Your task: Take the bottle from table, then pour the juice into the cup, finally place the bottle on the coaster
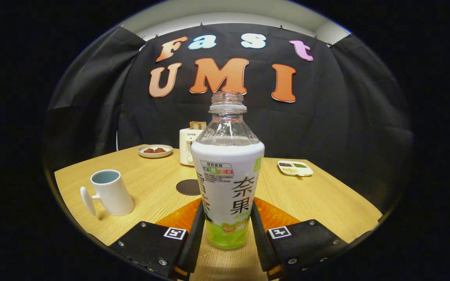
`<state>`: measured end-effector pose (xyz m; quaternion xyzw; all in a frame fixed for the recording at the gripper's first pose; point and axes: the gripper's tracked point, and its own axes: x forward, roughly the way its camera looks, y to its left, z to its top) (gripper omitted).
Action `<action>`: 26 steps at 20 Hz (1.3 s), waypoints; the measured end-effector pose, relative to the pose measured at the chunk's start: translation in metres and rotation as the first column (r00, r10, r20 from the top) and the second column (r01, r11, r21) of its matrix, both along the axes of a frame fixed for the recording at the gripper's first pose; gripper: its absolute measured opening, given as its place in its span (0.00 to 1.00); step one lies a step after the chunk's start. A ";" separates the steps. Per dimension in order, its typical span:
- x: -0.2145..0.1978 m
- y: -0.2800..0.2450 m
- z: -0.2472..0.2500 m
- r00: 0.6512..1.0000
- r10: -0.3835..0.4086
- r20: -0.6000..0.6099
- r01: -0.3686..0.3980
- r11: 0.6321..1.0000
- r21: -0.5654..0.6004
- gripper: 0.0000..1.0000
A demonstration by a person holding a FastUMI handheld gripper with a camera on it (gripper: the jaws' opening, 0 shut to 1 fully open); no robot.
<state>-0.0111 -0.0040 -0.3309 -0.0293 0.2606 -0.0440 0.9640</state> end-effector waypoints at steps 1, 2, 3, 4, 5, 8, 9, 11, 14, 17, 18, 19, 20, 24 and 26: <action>0.002 0.001 0.004 1.000 0.013 0.007 -0.013 1.000 -0.026 0.62; 0.004 0.005 0.008 1.000 0.028 0.012 -0.028 0.998 -0.057 0.62; 0.005 0.009 0.010 0.999 0.044 0.015 -0.042 0.995 -0.091 0.62; 0.006 0.013 0.011 0.998 0.060 0.015 -0.057 0.990 -0.127 0.62; 0.008 0.017 0.012 0.997 0.076 0.013 -0.073 0.983 -0.168 0.62; 0.011 0.023 0.013 0.995 0.100 0.007 -0.093 0.948 -0.305 0.60; 0.012 0.026 0.014 0.994 0.109 0.005 -0.101 0.936 -0.338 0.59; 0.016 0.035 0.014 0.991 0.133 0.003 -0.121 0.910 -0.396 0.59; 0.022 0.047 0.020 0.983 0.183 0.005 -0.157 0.854 -0.496 0.59; 0.026 0.057 0.028 0.970 0.243 0.000 -0.189 0.755 -0.628 0.59; 0.027 0.061 0.030 0.965 0.262 -0.003 -0.198 0.719 -0.666 0.59; 0.027 0.064 0.032 0.960 0.280 -0.008 -0.206 0.686 -0.697 0.59; 0.027 0.067 0.033 0.955 0.296 -0.014 -0.214 0.657 -0.723 0.59; 0.024 0.076 0.032 0.943 0.329 -0.048 -0.241 0.576 -0.781 0.59; 0.026 0.077 0.030 0.939 0.338 -0.070 -0.255 0.544 -0.800 0.59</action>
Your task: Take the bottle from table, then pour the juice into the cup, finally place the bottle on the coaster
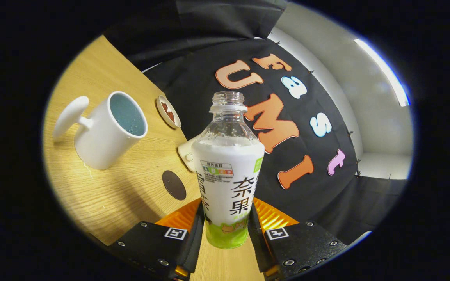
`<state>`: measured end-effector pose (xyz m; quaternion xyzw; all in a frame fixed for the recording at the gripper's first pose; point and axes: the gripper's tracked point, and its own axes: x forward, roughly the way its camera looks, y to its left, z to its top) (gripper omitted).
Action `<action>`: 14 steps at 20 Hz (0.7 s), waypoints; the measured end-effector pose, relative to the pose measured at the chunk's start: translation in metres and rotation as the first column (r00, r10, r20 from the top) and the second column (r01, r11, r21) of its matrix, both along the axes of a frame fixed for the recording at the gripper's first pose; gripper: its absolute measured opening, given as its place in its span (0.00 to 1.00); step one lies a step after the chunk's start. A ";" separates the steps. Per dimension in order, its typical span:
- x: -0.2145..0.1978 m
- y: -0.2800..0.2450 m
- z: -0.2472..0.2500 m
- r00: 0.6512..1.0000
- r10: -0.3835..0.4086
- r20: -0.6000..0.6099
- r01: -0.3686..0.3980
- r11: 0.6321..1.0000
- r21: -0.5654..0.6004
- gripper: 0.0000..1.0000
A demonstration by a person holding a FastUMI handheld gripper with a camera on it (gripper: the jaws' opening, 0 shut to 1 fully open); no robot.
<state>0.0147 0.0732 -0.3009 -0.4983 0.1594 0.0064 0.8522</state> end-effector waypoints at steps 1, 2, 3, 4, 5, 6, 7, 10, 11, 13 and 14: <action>0.002 0.001 -0.001 1.000 0.009 -0.001 -0.009 1.000 -0.025 0.59; 0.004 0.001 -0.002 1.000 0.020 0.000 -0.020 0.998 -0.053 0.59; 0.006 0.003 -0.002 0.999 0.033 0.000 -0.033 0.996 -0.081 0.59; 0.009 0.005 -0.003 0.999 0.044 -0.002 -0.044 0.993 -0.107 0.59; 0.010 0.005 -0.004 0.999 0.052 -0.005 -0.052 0.990 -0.134 0.59; 0.012 0.006 -0.006 0.998 0.064 -0.009 -0.065 0.985 -0.158 0.59; 0.012 0.008 -0.005 0.997 0.077 -0.010 -0.078 0.980 -0.184 0.59; 0.014 0.011 -0.004 0.994 0.112 -0.014 -0.112 0.961 -0.254 0.59; 0.015 0.013 -0.004 0.993 0.121 -0.020 -0.121 0.956 -0.268 0.59; 0.016 0.014 -0.007 0.991 0.131 -0.036 -0.136 0.949 -0.286 0.59; 0.017 0.015 -0.006 0.990 0.139 -0.039 -0.144 0.943 -0.299 0.59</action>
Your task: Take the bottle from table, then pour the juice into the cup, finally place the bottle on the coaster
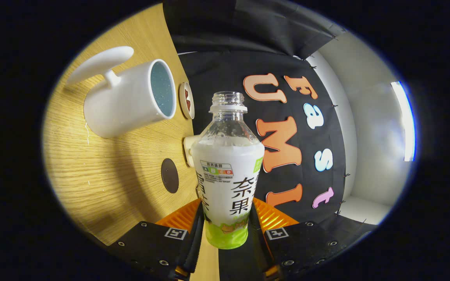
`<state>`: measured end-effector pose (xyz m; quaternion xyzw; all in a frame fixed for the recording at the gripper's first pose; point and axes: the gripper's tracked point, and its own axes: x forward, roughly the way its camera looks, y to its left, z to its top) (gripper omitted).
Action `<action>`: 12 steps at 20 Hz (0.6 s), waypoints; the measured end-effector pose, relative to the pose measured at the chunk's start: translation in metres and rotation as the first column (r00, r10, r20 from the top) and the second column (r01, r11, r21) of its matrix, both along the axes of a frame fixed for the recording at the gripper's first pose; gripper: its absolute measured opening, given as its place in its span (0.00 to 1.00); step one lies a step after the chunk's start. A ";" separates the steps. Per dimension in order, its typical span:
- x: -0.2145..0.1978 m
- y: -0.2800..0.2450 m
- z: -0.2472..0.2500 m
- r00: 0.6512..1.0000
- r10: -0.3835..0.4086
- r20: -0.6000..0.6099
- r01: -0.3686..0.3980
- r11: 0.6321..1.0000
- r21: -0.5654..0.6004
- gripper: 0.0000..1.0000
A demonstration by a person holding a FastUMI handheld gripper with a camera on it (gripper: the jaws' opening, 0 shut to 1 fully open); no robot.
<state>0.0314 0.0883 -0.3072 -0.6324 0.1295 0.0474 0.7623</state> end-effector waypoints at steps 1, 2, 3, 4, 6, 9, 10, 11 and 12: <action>0.001 0.002 0.001 1.000 0.009 0.006 -0.009 1.000 -0.019 0.59; 0.001 0.003 0.003 1.000 0.018 0.015 -0.018 0.999 -0.039 0.59; 0.002 0.004 0.004 0.999 0.029 0.018 -0.027 0.998 -0.056 0.58; 0.003 0.004 0.004 0.999 0.037 0.019 -0.035 0.997 -0.069 0.59; 0.005 0.005 0.004 0.999 0.049 0.019 -0.047 0.995 -0.090 0.59; 0.009 0.005 0.005 0.998 0.067 0.020 -0.064 0.988 -0.138 0.58; 0.009 0.005 0.005 0.997 0.077 0.021 -0.072 0.985 -0.156 0.59; 0.010 0.005 0.006 0.996 0.084 0.020 -0.079 0.983 -0.169 0.59; 0.011 0.005 0.005 0.996 0.087 0.017 -0.083 0.981 -0.176 0.58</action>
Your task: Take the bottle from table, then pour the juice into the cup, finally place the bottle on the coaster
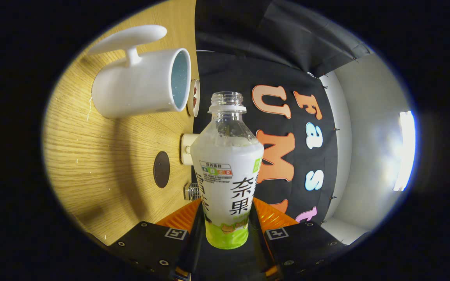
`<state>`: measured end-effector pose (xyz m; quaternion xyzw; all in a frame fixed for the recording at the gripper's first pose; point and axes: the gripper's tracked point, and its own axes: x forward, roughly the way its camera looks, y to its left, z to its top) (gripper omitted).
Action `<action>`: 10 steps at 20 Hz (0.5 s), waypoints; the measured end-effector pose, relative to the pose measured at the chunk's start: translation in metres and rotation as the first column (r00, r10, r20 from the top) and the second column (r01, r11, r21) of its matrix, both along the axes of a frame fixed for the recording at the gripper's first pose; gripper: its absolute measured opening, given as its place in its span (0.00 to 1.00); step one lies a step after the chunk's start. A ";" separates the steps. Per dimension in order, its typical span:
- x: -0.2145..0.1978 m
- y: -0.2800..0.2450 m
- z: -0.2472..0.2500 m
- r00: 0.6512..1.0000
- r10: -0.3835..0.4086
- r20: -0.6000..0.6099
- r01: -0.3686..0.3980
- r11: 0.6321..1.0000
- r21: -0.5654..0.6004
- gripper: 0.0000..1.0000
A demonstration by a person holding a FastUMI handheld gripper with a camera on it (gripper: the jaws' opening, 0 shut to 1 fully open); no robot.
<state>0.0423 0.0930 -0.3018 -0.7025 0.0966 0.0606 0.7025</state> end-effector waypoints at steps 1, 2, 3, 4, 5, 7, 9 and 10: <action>0.000 -0.001 0.000 1.000 0.002 -0.001 -0.002 1.000 -0.006 0.58; 0.000 0.000 -0.001 1.000 0.007 -0.006 -0.007 1.000 -0.016 0.58; 0.000 0.000 -0.001 1.000 0.016 -0.009 -0.017 0.999 -0.029 0.58; 0.001 0.000 -0.001 1.000 0.021 -0.008 -0.021 0.999 -0.040 0.58; 0.000 0.000 -0.002 1.000 0.022 -0.011 -0.022 0.999 -0.043 0.58; 0.000 0.001 -0.003 1.000 0.021 -0.016 -0.021 0.999 -0.047 0.58; 0.000 0.001 -0.003 1.000 0.023 -0.012 -0.023 0.998 -0.057 0.59; -0.001 0.002 -0.004 1.000 0.025 -0.011 -0.025 0.998 -0.062 0.58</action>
